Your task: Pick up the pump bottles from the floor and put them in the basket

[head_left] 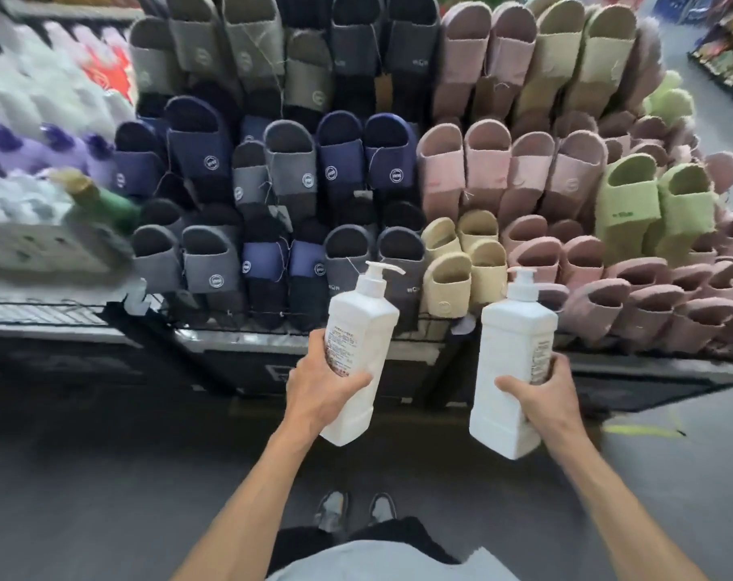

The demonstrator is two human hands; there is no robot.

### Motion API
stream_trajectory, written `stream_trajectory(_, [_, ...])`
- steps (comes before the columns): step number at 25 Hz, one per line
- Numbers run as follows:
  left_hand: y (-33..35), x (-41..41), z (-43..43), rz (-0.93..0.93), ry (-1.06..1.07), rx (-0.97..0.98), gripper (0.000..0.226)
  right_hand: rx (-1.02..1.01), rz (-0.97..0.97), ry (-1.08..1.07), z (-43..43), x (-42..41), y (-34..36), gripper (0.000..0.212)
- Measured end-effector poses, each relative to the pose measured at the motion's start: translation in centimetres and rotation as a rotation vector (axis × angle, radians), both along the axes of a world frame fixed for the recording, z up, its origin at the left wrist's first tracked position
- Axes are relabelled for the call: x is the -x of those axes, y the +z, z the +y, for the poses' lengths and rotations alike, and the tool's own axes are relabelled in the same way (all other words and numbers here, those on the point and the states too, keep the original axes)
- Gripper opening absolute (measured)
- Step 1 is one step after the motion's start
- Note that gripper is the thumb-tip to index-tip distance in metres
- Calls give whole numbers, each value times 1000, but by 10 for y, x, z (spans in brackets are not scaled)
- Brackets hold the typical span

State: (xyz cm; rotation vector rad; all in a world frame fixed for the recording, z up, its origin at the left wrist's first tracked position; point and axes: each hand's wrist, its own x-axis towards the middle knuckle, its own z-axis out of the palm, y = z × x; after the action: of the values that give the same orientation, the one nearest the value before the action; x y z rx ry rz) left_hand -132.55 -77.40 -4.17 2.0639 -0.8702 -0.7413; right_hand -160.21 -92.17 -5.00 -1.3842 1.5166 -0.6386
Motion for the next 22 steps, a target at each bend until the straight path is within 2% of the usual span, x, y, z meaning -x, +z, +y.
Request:
stream_trajectory(3, [-2, -4, 30, 32, 164, 1, 82, -16, 22, 142, -2, -30, -9, 72])
stream_trajectory(10, [-5, -36, 115, 62, 493, -1, 71, -1, 6, 421, 20, -123, -10, 74])
stream_trajectory(17, [-20, -81, 211, 95, 781, 25, 71, -12, -29, 614, 97, -235, -22, 73])
stream_trajectory(22, [-23, -123, 266, 101, 896, 35, 69, 13, 0, 781, 141, -312, -21, 70])
